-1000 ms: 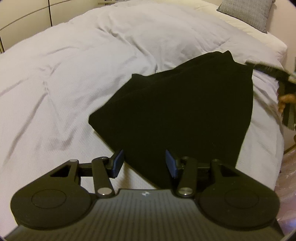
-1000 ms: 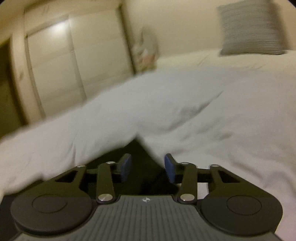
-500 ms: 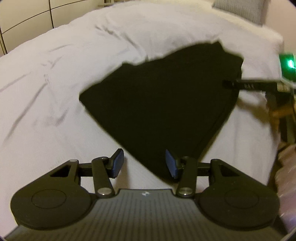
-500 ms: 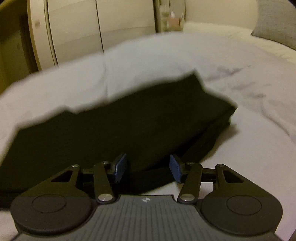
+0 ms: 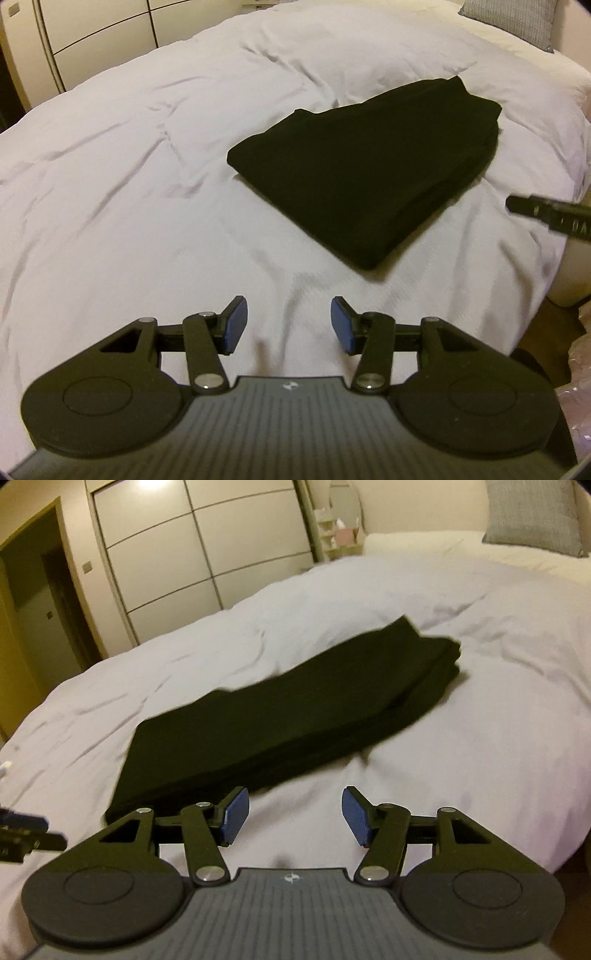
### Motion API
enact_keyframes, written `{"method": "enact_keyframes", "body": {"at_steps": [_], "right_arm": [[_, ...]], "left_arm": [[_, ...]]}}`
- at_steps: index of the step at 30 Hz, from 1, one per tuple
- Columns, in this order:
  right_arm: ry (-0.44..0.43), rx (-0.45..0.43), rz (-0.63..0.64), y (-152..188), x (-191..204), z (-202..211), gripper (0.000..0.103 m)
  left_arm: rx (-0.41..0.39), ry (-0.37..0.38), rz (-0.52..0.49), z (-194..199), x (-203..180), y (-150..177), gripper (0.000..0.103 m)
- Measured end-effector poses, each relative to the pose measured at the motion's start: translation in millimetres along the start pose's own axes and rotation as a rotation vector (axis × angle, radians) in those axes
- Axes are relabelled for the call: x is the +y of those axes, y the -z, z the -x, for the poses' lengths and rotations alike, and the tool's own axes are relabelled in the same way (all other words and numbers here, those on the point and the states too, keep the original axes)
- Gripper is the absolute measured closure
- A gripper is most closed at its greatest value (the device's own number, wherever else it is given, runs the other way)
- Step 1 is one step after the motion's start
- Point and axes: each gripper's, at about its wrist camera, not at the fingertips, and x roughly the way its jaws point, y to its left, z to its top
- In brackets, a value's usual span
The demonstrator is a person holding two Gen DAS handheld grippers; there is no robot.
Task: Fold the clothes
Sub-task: 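Move the open right gripper to the folded black pants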
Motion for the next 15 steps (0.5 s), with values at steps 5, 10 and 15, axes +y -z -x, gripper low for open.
{"method": "enact_keyframes", "body": {"at_steps": [5,10,15], "right_arm": [[-0.006,-0.02,0.017,2.3,7.4,20.1,0.043],[-0.012,-0.036,0.09,5.4,16.5,29.0,0.043],[-0.022,-0.019,0.267,14.9,40.1,15.1,0.043]], "left_arm": [[-0.025,0.001,0.011,22.4,3.4,14.0,0.055],[-0.049,0.015,0.021,34.8,13.5,19.9,0.055],[-0.042,0.032,0.016,26.4,30.0,18.9,0.052]]}}
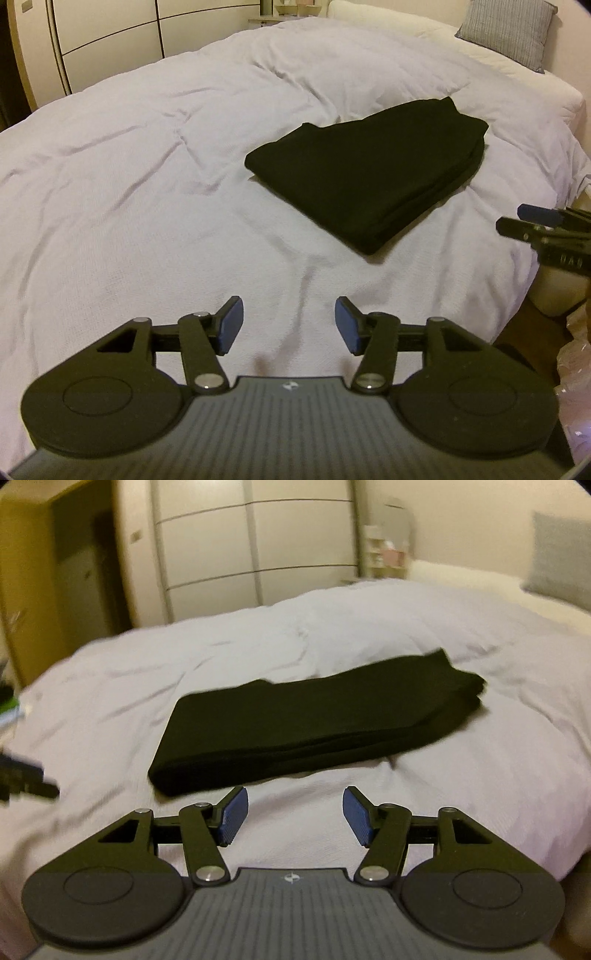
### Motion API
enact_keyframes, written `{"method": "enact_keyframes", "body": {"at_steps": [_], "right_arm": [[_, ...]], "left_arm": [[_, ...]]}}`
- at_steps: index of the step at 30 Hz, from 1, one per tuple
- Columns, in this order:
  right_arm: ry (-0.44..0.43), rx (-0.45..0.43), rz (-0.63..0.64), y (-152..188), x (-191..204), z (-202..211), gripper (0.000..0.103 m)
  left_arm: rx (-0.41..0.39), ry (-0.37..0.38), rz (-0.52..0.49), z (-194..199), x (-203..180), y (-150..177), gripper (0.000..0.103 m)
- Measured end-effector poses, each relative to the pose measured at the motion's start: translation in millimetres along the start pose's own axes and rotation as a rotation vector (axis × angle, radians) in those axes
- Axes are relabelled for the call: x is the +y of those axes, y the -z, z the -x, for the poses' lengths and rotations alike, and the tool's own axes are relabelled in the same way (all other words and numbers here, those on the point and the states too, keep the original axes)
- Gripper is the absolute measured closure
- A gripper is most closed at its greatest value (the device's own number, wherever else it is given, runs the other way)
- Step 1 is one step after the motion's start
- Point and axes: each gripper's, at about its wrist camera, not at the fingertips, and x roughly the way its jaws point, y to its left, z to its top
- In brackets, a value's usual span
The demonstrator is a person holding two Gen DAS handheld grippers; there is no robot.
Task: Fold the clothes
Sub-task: 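Move the open right gripper to the folded black pants, then grasp the folded pants with the right gripper and lift them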
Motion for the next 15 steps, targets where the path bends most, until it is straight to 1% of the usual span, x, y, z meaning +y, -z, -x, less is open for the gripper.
{"method": "enact_keyframes", "body": {"at_steps": [3,7,10,12,14,15], "right_arm": [[-0.019,0.008,0.135,-1.0,21.3,-13.3,0.043],[-0.066,0.005,0.295,-2.7,49.1,-37.1,0.043],[-0.093,-0.006,0.454,1.1,70.6,-57.2,0.043],[-0.095,-0.026,0.571,6.1,83.6,-68.0,0.036],[-0.081,-0.056,0.677,12.4,94.7,-76.7,0.032],[-0.072,-0.065,0.723,15.1,98.8,-81.1,0.032]], "left_arm": [[0.017,0.008,-0.012,-15.0,13.1,-8.0,0.052],[0.035,0.012,-0.039,-37.4,25.4,-20.8,0.051],[0.04,0.028,-0.06,-53.6,29.6,-31.2,0.05],[0.042,0.042,-0.072,-62.4,31.4,-36.6,0.05],[0.046,0.059,-0.082,-71.5,33.6,-41.5,0.05],[0.049,0.066,-0.085,-76.3,34.9,-44.0,0.05]]}}
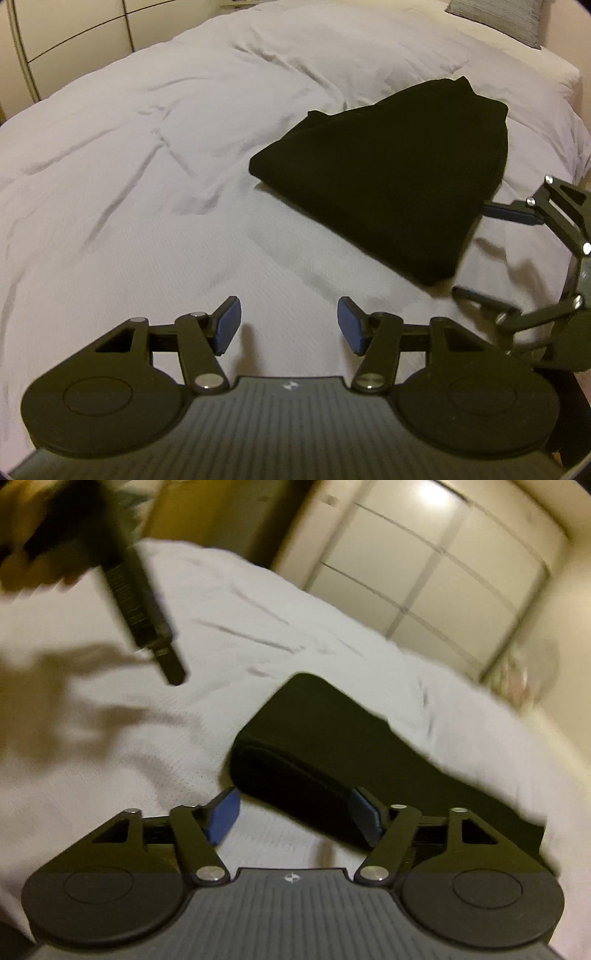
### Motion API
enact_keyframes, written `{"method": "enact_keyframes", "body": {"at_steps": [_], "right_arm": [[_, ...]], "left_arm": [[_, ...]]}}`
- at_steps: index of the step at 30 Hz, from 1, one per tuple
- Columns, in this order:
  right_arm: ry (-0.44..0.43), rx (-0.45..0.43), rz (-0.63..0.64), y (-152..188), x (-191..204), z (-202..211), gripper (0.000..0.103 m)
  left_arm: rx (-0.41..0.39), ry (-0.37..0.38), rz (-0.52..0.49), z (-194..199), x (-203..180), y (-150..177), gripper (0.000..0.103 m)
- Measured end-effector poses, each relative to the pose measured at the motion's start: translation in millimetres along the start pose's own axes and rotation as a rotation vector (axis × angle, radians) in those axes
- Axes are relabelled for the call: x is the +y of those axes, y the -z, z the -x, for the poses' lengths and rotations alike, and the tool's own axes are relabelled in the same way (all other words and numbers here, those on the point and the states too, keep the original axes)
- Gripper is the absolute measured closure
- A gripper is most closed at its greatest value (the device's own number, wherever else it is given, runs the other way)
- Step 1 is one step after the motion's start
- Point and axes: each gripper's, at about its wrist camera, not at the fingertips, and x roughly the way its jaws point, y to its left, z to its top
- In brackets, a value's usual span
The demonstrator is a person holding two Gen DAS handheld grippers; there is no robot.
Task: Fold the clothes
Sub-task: 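Grasp the folded pants with the right gripper and lift them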
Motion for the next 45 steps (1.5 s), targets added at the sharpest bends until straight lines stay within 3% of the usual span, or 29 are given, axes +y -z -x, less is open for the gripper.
{"method": "enact_keyframes", "body": {"at_steps": [5,7,8,9,10,12,14,17,21,25,29,31,33,39,42,45], "right_arm": [[0.013,-0.017,0.124,-1.3,10.3,-19.5,0.034],[0.013,-0.024,0.167,-1.2,13.2,-24.4,0.04],[0.007,-0.028,0.188,-0.8,14.6,-26.5,0.046],[-0.007,-0.025,0.197,-0.7,15.1,-28.3,0.062],[-0.022,-0.02,0.202,-0.8,15.2,-29.9,0.069],[-0.034,-0.018,0.142,-1.4,7.9,-32.0,0.088],[-0.123,-0.02,-0.129,-1.8,-28.8,-31.0,0.09],[-0.277,-0.075,-0.672,17.6,-103.8,-25.5,0.091],[-0.317,-0.188,-1.192,71.3,-189.8,-13.6,0.09],[-0.19,-0.228,-1.415,121.4,-250.2,-4.0,0.09],[-0.008,-0.11,-1.524,174.2,-283.0,-21.2,0.09],[-0.025,-0.08,-1.604,200.5,-288.4,-34.2,0.09],[-0.055,-0.089,-1.619,204.6,-287.9,-41.7,0.09],[-0.051,-0.191,-1.349,150.1,-314.2,-27.5,0.09],[0.017,-0.264,-1.188,124.9,-325.6,-7.0,0.091],[0.096,-0.216,-1.218,148.3,-321.7,-1.6,0.091]], "left_arm": [[0.023,0.009,-0.017,-22.2,8.2,-11.7,0.05],[0.028,0.009,-0.021,-28.6,10.5,-15.7,0.05],[0.029,0.014,-0.02,-30.6,10.7,-16.9,0.05],[0.03,0.019,-0.018,-32.4,10.7,-18.1,0.05],[0.031,0.024,-0.017,-34.2,10.7,-19.2,0.05],[0.032,0.035,-0.019,-36.3,9.6,-21.2,0.05],[0.026,0.044,-0.03,-37.2,6.2,-25.4,0.05],[0.006,0.067,-0.045,-36.5,-0.4,-36.0,0.05],[-0.046,0.095,-0.089,-40.4,-14.6,-63.1,0.05],[-0.098,0.122,-0.131,-51.4,-33.3,-96.7,0.05],[-0.114,0.176,-0.166,-74.9,-60.9,-128.6,0.048],[-0.1,0.193,-0.185,-87.8,-77.1,-137.8,0.048],[-0.09,0.206,-0.206,-98.6,-93.0,-145.2,0.048],[-0.11,0.228,-0.2,-107.3,-118.7,-157.9,0.048],[-0.125,0.235,-0.194,-108.6,-128.8,-164.5,0.048],[-0.138,0.244,-0.208,-110.6,-140.1,-167.3,0.048]]}}
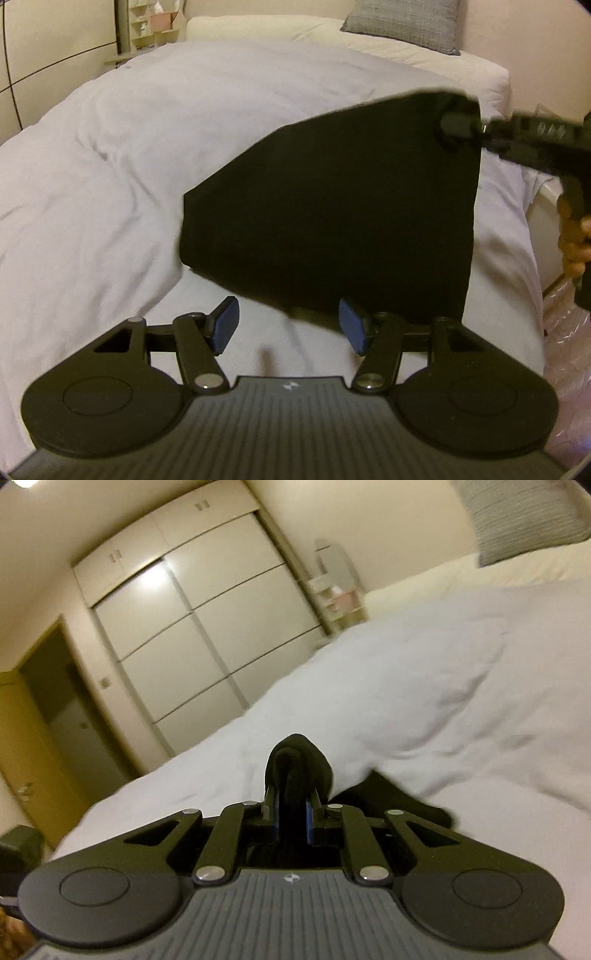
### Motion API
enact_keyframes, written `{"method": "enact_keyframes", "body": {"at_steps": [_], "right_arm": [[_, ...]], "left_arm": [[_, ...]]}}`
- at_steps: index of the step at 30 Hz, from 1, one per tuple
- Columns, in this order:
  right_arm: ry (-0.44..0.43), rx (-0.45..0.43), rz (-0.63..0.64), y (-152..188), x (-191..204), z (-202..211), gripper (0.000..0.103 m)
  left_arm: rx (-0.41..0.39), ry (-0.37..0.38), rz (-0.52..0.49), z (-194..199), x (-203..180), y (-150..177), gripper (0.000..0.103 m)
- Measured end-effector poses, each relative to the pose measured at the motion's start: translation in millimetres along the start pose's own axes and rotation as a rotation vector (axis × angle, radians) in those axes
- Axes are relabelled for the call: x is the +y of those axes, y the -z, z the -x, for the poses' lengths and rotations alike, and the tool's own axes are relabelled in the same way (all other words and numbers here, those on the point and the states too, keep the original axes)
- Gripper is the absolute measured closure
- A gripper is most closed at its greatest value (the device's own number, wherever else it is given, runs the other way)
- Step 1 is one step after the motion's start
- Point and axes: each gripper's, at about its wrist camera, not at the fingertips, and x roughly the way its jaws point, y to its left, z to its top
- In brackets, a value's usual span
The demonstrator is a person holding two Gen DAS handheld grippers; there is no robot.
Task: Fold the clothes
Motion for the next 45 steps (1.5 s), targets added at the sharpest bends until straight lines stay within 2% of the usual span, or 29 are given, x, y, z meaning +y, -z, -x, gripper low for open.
{"method": "enact_keyframes", "body": {"at_steps": [3,5,8,9,11,15,16,18,20,22,25,27,29,31,32,36,39,40,43,45], "right_arm": [[0.105,0.067,-0.132,24.4,-39.5,-6.8,0.092],[0.099,0.075,-0.219,36.9,-56.9,-7.5,0.092],[0.062,0.009,-0.22,28.4,-52.5,-0.1,0.092],[0.075,0.003,-0.211,25.1,-52.1,-0.3,0.093],[0.126,0.024,-0.218,22.6,-58.8,-5.4,0.093],[0.188,0.083,-0.328,37.5,-84.0,-15.0,0.091],[0.201,0.085,-0.325,34.8,-81.7,-11.8,0.088],[0.236,0.092,-0.294,26.3,-72.5,-3.8,0.065],[0.275,0.046,-0.197,14.2,-53.1,8.4,0.062],[0.306,-0.012,-0.105,5.3,-32.6,20.0,0.062],[0.263,-0.068,0.042,0.9,-3.8,20.5,0.062],[0.251,-0.03,0.17,6.4,8.5,1.5,0.067],[0.306,0.054,0.232,18.4,3.0,-20.7,0.077],[0.359,0.138,0.224,31.9,-17.4,-36.8,0.079],[0.35,0.141,0.191,35.1,-26.6,-37.1,0.082],[0.33,0.128,0.112,28.7,-29.7,-22.2,0.081],[0.313,0.056,0.103,25.8,-14.8,0.2,0.075],[0.319,0.066,0.105,27.8,-13.8,-1.9,0.074],[0.345,0.155,0.1,39.3,-20.2,-20.4,0.074],[0.347,0.166,0.086,40.0,-23.7,-21.9,0.074]], "left_arm": [[0.021,0.009,-0.01,-9.2,-7.5,-0.4,0.05],[0.033,0.004,-0.025,-18.4,-14.7,-3.9,0.052],[0.023,-0.001,-0.039,-21.8,-16.7,-7.0,0.052],[0.022,-0.003,-0.037,-23.0,-17.1,-7.7,0.052],[0.023,-0.008,-0.039,-27.9,-21.0,-8.0,0.052],[0.04,-0.006,-0.054,-35.6,-27.4,-6.3,0.052],[0.043,-0.014,-0.06,-38.1,-29.1,-5.9,0.052],[0.053,-0.032,-0.06,-42.8,-27.1,-6.9,0.052],[0.059,-0.034,-0.05,-45.7,-23.7,-7.7,0.052],[0.06,-0.03,-0.04,-46.6,-21.1,-7.8,0.052],[0.058,-0.039,-0.051,-47.8,-23.3,-6.3,0.052],[0.061,-0.041,-0.051,-48.3,-23.1,-6.2,0.052],[0.063,-0.041,-0.051,-48.2,-22.5,-5.6,0.052],[0.068,-0.037,-0.048,-50.4,-21.5,-5.8,0.052],[0.078,-0.041,-0.044,-51.5,-20.4,-5.4,0.052],[0.112,-0.081,-0.018,-50.5,-20.0,-4.4,0.052],[0.074,-0.079,-0.001,-29.4,-26.2,-3.0,0.052],[0.061,-0.076,0.01,-23.3,-28.8,-2.3,0.052],[0.059,0.006,0.012,-14.4,-48.1,1.4,0.052],[0.062,0.025,-0.025,-16.2,-67.3,4.5,0.052]]}}
